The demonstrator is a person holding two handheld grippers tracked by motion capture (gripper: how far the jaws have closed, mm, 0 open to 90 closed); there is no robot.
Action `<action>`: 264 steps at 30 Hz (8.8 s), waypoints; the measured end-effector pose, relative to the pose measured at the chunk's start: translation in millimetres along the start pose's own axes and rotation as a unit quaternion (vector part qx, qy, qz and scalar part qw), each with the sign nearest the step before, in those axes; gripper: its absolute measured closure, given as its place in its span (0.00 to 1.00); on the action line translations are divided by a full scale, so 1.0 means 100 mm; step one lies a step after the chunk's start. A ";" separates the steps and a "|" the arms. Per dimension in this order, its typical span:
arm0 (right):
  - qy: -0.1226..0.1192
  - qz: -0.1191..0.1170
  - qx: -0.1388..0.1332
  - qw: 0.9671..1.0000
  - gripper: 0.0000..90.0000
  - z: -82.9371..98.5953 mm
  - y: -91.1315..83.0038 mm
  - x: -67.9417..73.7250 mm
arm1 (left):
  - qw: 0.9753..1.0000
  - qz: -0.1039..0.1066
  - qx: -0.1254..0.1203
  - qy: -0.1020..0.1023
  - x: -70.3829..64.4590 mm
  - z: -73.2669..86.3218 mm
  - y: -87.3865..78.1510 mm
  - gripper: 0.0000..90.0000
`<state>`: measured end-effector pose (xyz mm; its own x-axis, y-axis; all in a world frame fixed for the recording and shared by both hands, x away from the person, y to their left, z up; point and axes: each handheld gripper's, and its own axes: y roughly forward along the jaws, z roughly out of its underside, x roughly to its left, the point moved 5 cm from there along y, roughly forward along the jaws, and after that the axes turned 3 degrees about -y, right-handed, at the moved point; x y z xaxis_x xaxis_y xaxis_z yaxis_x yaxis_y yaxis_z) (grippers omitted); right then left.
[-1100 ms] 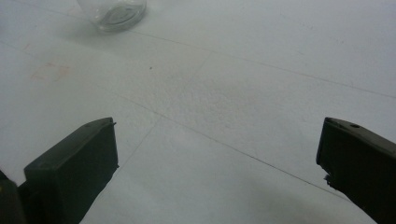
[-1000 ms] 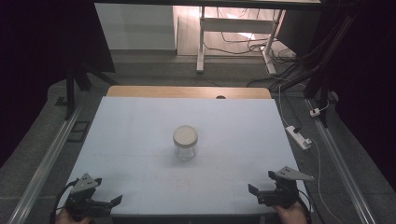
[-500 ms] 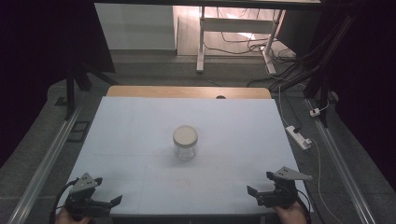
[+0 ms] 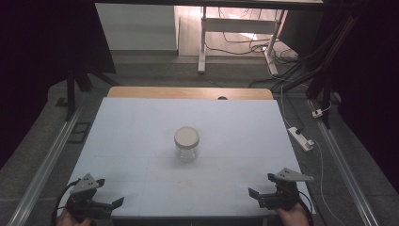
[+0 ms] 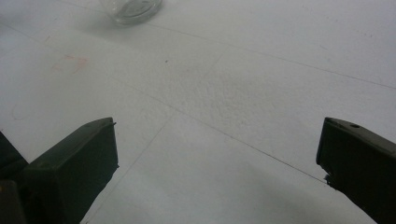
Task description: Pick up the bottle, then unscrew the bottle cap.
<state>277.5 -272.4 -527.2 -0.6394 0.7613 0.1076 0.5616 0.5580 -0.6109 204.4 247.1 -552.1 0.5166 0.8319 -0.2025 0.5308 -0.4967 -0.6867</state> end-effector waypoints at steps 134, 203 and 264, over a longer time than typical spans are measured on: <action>-0.021 0.000 0.021 1.000 0.00 0.01 0.04 0.03 | 0.974 0.114 0.025 0.192 -0.53 -1.88 1.91 0.08; -0.027 -0.002 0.018 0.999 0.00 0.01 0.04 0.05 | 0.969 0.139 0.025 0.204 -0.88 -1.62 1.23 0.09; -0.092 -0.051 -0.033 0.994 0.00 -0.31 0.09 0.35 | 0.959 0.149 0.030 0.238 -1.07 -1.50 1.19 0.09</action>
<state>277.2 -230.3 -504.5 -0.7768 0.6295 0.0184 0.5176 0.6547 -0.5509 313.6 62.3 -507.1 0.8951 0.4414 -0.0636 0.2802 -0.6675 -0.6899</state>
